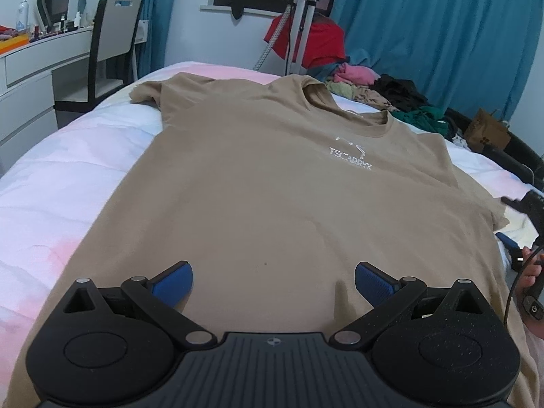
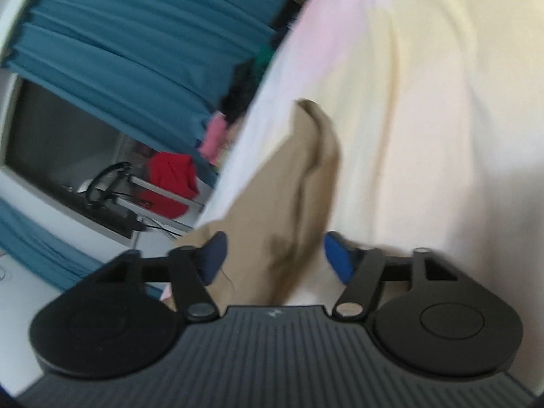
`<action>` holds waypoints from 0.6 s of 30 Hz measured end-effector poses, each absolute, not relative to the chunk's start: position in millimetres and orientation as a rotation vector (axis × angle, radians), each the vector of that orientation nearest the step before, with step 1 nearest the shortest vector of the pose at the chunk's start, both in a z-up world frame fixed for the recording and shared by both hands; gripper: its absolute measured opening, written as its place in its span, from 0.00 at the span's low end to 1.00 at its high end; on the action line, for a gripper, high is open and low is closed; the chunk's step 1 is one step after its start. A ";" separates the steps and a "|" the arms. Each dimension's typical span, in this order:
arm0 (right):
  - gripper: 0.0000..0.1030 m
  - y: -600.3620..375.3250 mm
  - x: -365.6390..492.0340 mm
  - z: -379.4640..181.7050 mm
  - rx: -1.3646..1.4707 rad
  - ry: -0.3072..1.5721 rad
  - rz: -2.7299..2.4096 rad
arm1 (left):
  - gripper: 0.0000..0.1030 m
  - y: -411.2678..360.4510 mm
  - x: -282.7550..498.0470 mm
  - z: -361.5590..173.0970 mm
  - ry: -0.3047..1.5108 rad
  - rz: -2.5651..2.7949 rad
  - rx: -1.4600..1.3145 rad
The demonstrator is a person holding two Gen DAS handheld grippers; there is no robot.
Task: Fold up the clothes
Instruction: 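Grasp the shirt side with the right gripper and fold it over the middle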
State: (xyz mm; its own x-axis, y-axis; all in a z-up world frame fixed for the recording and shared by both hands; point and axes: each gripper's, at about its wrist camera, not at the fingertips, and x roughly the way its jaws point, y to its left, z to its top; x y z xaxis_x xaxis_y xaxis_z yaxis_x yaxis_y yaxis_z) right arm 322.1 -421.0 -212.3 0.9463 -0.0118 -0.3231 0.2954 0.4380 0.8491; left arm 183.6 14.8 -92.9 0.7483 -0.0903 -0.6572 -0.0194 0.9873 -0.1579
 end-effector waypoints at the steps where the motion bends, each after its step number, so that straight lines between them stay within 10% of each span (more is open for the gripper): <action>1: 0.71 -419.7 326.6 -211.3 1.092 0.283 -0.201 | 1.00 14.7 184.6 -94.0 0.724 -0.030 -0.155; 18: 0.71 -421.0 365.7 -200.9 0.908 0.147 -0.206 | 1.00 -6.5 210.4 -118.3 0.732 -0.033 -0.024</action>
State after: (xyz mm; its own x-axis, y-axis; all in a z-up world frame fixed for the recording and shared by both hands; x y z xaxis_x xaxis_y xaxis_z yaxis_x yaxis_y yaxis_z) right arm 365.7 -421.0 -200.9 0.9704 -0.1146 -0.2127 0.2384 0.5982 0.7651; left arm 210.4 -6.5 -118.3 0.7437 -0.0381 -0.6674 0.0212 0.9992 -0.0335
